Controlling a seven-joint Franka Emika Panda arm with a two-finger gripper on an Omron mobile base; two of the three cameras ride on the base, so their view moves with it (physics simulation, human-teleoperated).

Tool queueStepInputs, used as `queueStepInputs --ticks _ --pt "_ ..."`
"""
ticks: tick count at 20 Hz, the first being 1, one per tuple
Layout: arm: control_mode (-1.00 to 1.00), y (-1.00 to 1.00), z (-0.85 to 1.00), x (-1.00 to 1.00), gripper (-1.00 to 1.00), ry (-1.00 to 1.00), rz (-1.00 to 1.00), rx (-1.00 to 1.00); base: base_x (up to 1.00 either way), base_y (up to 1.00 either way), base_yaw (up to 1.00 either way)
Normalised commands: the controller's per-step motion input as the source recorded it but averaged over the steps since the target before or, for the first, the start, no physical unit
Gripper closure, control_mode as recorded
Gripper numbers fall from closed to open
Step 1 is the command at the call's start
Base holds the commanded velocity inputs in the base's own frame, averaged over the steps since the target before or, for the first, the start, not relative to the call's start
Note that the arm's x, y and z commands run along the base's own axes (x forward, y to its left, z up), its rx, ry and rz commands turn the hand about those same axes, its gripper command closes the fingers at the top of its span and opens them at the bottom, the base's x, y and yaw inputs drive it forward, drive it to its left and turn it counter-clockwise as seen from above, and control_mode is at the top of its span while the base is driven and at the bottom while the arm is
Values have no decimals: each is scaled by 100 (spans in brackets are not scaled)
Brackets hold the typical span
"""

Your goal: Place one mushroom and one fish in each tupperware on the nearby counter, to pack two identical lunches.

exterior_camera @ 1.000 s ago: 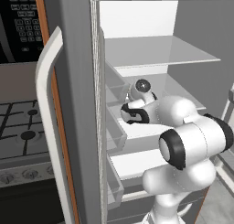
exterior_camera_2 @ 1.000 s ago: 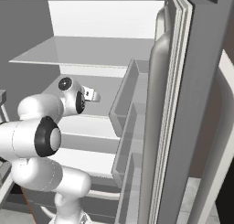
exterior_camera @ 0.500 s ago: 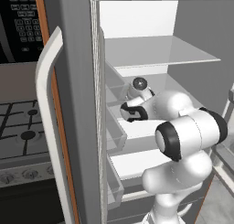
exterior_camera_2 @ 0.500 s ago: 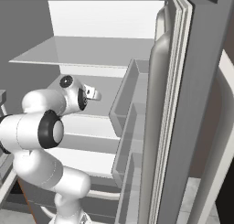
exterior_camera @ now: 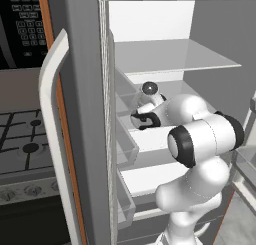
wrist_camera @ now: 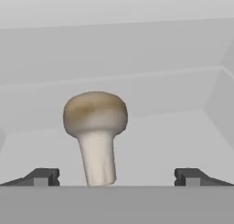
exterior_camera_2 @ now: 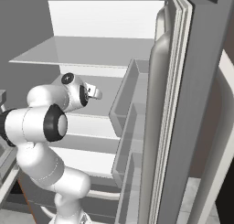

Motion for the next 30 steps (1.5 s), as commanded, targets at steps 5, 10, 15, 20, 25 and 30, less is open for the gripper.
queueStepInputs --ticks 5,10,15,20,25,30 --pt "-100 0 -2 30 -100 4 0 0 0 0 0" --pt "-100 0 -11 29 -100 0 0 0 0 0 0" --pt "-100 0 -31 9 -100 0 0 0 0 0 0" --pt "-100 4 -60 0 100 0 0 0 0 0 0" --pt "-100 0 -48 0 100 0 -1 0 0 0 0" --pt "-100 0 -46 -3 100 -1 -2 0 0 0 0"
